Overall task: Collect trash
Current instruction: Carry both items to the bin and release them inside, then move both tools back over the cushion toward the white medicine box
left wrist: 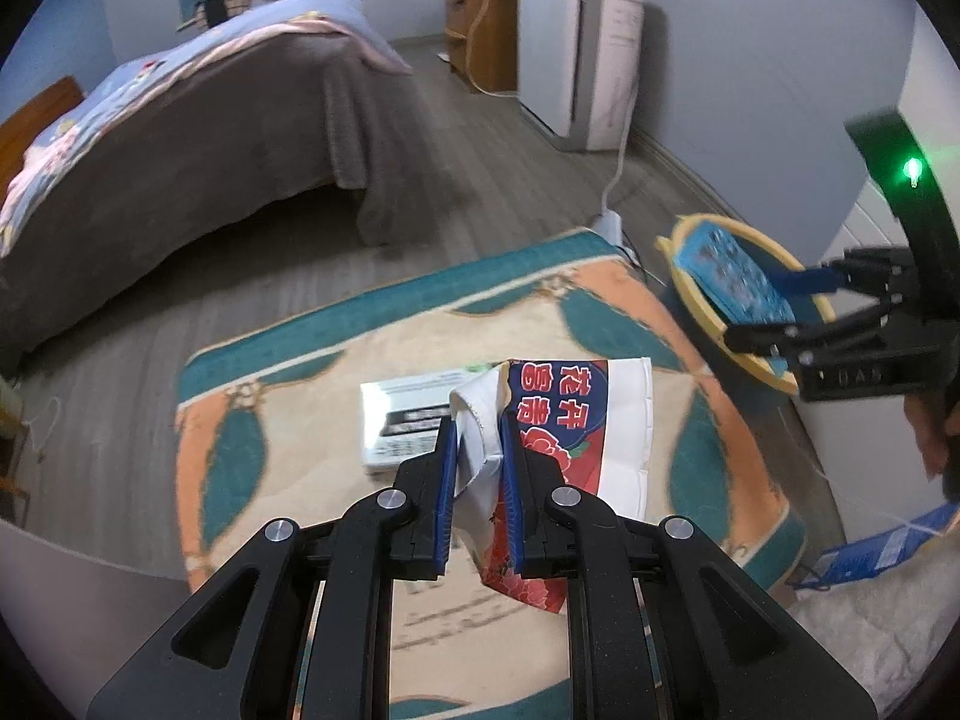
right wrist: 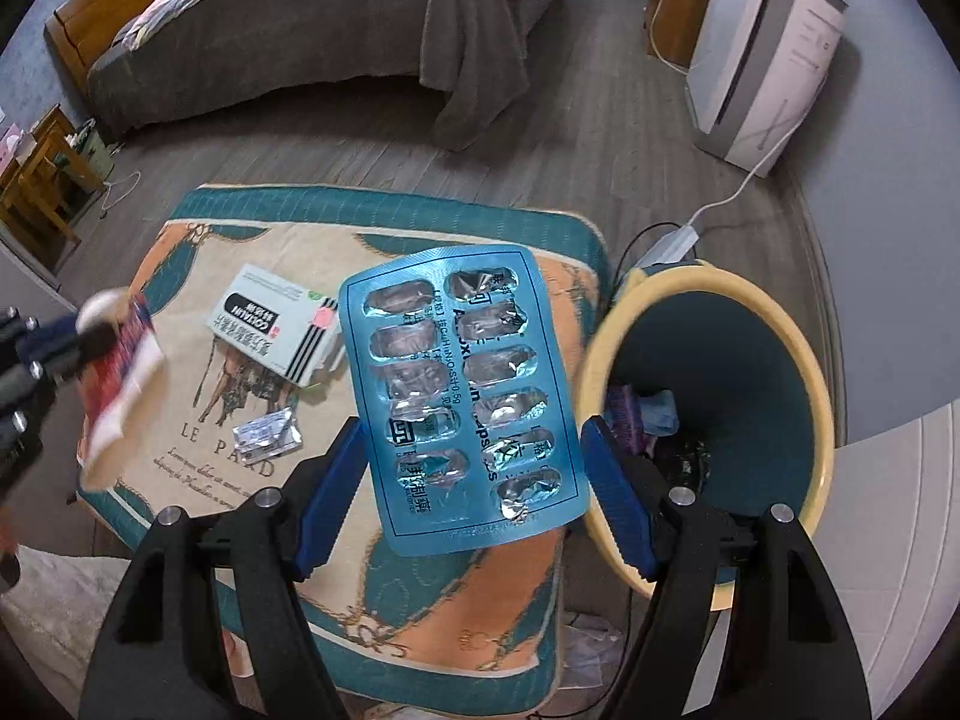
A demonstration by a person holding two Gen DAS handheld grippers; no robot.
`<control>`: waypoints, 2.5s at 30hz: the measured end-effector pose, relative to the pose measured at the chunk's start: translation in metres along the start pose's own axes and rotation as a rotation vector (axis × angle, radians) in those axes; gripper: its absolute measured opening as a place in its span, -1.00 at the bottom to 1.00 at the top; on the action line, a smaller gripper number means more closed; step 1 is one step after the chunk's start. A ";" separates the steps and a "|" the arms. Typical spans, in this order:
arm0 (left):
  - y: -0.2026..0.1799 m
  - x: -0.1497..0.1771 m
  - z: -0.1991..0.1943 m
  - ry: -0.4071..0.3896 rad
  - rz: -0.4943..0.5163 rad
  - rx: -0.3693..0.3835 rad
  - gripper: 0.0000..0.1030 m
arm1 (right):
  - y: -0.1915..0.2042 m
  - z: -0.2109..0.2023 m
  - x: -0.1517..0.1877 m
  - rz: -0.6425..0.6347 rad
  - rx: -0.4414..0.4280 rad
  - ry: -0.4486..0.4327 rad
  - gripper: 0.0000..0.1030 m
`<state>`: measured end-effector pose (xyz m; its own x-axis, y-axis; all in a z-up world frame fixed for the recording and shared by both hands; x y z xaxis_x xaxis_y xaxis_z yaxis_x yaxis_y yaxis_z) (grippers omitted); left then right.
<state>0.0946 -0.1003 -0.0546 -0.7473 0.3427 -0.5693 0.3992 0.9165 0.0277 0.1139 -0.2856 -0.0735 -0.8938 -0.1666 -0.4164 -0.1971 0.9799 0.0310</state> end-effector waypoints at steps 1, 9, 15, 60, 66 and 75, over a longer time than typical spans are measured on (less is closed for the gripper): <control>-0.008 -0.002 0.003 0.002 0.008 0.007 -0.70 | -0.004 -0.001 0.001 0.006 -0.001 -0.003 0.39; -0.068 -0.021 0.017 0.013 0.071 0.068 -0.70 | -0.057 -0.012 0.014 0.084 0.020 -0.031 0.39; -0.104 -0.031 0.037 0.055 0.113 0.106 -0.70 | -0.119 -0.022 0.021 0.221 0.056 -0.065 0.39; -0.046 -0.036 0.030 0.009 0.022 -0.051 0.73 | -0.175 0.004 0.027 0.446 0.088 -0.025 0.89; 0.022 -0.016 -0.005 -0.009 -0.049 -0.132 0.76 | -0.132 -0.002 0.007 0.357 0.091 -0.038 0.89; 0.084 0.019 -0.018 -0.011 -0.187 -0.172 0.79 | -0.059 0.009 -0.012 0.219 0.085 -0.008 0.89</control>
<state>0.1042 -0.0130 -0.0481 -0.7934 0.1629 -0.5865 0.1581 0.9856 0.0600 0.1396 -0.3401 -0.0789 -0.9084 0.0511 -0.4150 0.0359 0.9984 0.0444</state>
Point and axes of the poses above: each gripper's, at about its wrist camera, not at the fingertips, and z roughly the way its jaws point, y to its left, x to its underside, the point moved 3 cm from there along z, roughly the way its jaws point, and after that the axes turned 1 degree about -z, right-handed, at the moved point
